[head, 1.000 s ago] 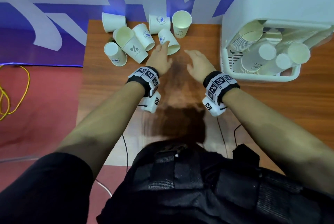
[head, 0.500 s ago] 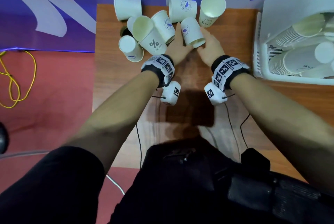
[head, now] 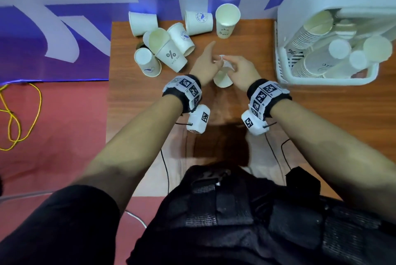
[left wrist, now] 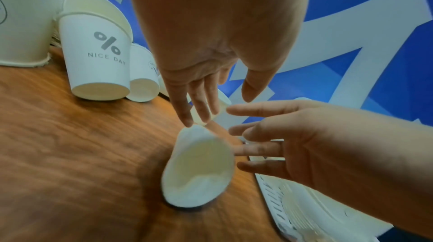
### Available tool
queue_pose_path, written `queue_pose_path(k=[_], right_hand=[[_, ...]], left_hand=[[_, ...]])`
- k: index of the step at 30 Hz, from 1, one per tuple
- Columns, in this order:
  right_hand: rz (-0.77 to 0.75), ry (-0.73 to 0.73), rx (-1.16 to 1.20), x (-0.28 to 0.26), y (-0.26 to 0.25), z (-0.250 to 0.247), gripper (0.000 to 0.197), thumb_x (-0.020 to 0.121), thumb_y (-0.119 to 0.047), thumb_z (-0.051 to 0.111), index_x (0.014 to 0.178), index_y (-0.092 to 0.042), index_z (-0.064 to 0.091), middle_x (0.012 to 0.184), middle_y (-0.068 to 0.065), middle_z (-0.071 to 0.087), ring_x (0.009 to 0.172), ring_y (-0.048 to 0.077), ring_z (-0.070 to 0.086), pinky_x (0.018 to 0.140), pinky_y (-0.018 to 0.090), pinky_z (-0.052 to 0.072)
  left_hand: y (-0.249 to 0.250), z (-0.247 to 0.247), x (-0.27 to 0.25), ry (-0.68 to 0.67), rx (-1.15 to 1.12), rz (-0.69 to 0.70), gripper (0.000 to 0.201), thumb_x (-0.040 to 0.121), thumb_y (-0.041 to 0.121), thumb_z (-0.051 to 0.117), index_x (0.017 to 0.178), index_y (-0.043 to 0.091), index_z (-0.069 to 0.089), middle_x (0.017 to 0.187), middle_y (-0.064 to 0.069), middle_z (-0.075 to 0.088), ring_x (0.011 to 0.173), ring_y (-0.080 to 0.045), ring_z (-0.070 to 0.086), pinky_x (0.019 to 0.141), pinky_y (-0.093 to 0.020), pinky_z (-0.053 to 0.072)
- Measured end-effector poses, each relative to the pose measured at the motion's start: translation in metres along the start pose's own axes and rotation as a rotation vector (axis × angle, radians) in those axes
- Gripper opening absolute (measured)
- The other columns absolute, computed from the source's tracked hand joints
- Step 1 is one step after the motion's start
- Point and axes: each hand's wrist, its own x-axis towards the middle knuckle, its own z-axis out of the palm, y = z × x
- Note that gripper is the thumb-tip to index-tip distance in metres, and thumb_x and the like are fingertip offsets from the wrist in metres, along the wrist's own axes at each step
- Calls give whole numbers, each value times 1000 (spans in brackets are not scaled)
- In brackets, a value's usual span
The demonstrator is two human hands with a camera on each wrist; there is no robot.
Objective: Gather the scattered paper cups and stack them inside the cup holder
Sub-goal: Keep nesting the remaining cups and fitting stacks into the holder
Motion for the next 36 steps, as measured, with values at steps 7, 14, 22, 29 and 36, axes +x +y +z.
queue_pose_path(k=[7,14,22,29,36], right_hand=[[94,-83,-82,-50,29,11,52,90,-7,49,141,-16,44,134,16,52,117,31,52,91,27,40],[145,54,-45,-54,41,19,61,90,-8,48,147,-13,28,144,17,40,129,30,42,104,31,33],[264,49,-106,-29,53,10,57,93,-15,44,147,-10,26,143,19,36,130,33,38,102,32,33],[334,86,-38,-28,66,6,55,94,-14,43,147,-17,29,151,16,26,137,32,30,110,31,25],[279,69,83,-25,74,-1,53,93,-18,48,144,-20,35,143,4,46,131,21,43,99,21,30]], left_hand=[[-11,36,-35,-101,127,-98,66,91,22,56,148,13,24,146,-13,41,131,-26,43,109,-36,34],[-35,53,-50,-68,156,-99,63,94,14,55,149,10,23,152,-10,34,138,-22,35,110,-29,27],[-31,67,-28,-99,72,-129,74,92,15,57,152,11,12,155,-11,28,141,-26,30,114,-35,26],[-27,71,-5,-120,19,-103,84,86,13,65,151,8,11,154,-10,30,139,-21,31,110,-26,26],[-22,76,13,-200,-142,-190,101,69,14,76,150,16,15,131,-3,53,115,-19,55,94,-36,49]])
